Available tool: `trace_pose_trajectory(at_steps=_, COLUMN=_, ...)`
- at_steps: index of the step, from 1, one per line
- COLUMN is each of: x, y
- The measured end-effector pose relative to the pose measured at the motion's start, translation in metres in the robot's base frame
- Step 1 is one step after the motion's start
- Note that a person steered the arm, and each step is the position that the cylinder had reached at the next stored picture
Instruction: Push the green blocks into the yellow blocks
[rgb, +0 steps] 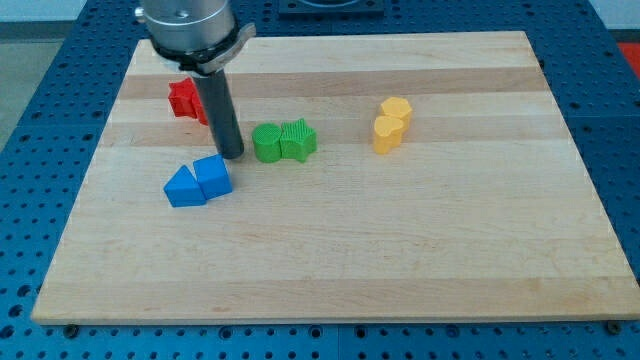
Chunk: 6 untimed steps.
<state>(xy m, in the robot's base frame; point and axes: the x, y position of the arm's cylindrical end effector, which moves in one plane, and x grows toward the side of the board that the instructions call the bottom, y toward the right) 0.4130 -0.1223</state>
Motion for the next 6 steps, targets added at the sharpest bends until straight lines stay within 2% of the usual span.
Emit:
trace_pose_trajectory(at_steps=4, x=-0.006, y=0.084)
trace_pose_trajectory(at_steps=6, x=-0.006, y=0.094)
